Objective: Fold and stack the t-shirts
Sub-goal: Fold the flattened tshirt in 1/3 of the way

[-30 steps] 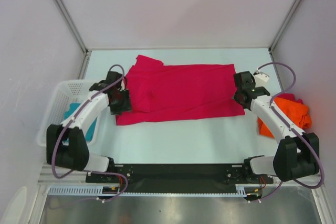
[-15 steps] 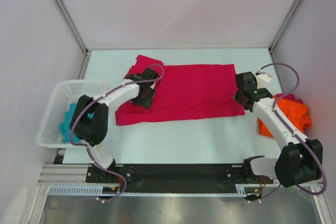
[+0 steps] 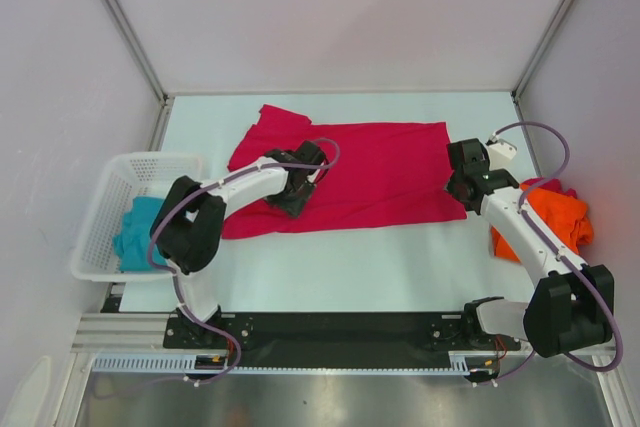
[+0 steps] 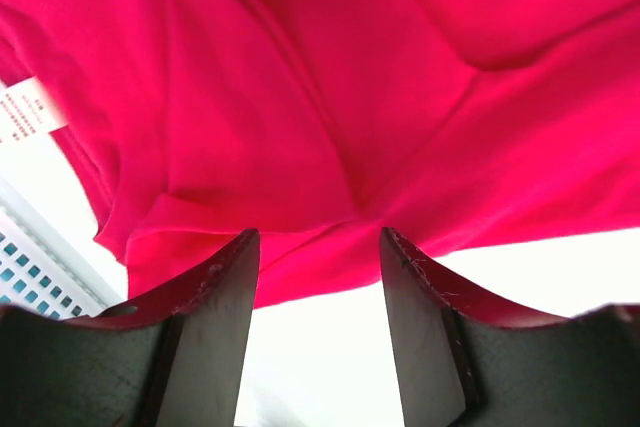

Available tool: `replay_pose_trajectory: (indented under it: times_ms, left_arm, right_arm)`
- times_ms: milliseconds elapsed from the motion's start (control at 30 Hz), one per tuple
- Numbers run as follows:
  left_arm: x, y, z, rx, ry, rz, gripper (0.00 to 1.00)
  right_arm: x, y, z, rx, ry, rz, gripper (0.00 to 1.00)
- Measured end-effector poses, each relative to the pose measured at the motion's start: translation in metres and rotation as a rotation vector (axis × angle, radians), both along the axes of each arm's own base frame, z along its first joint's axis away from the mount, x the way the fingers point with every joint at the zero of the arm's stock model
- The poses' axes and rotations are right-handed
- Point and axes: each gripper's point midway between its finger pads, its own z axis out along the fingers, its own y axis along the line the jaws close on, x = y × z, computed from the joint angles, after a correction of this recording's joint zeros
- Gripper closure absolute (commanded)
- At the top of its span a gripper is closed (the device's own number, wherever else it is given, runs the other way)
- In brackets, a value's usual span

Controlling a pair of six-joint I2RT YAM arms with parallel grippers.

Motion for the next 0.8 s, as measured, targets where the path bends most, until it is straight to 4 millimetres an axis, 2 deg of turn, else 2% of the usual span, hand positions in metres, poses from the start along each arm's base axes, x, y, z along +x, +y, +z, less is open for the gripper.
replay_pose_trajectory:
  times_ms: [133,367,500,667,700,767,800]
  left_arm:
    - [-0.002,-0.005,-0.002,0.007,0.006,-0.020,0.44]
    - [-0.001,0.000,-0.006,0.038,0.003,-0.015,0.44]
    - [0.002,0.003,-0.011,0.068,0.003,-0.010,0.48]
    - [0.007,0.004,-0.018,0.096,0.004,0.001,0.62]
    - [0.007,0.004,-0.018,0.100,0.004,0.003,0.71]
    - [0.008,0.005,-0.020,0.106,0.003,0.009,0.78]
    - [0.008,0.005,-0.020,0.109,0.001,0.010,0.86]
  right_arm:
    - [0.000,0.000,0.000,0.000,0.000,0.000,0.39]
    - [-0.002,0.000,-0.002,-0.001,0.005,0.000,0.39]
    - [-0.002,0.000,-0.001,-0.001,0.002,0.000,0.39]
    - [-0.002,-0.001,0.001,0.001,-0.009,0.000,0.39]
    - [-0.003,-0.001,0.002,0.002,-0.010,0.000,0.39]
    - [-0.003,-0.001,0.001,0.002,-0.010,0.000,0.39]
    - [-0.004,-0.001,0.001,0.001,-0.008,0.000,0.39]
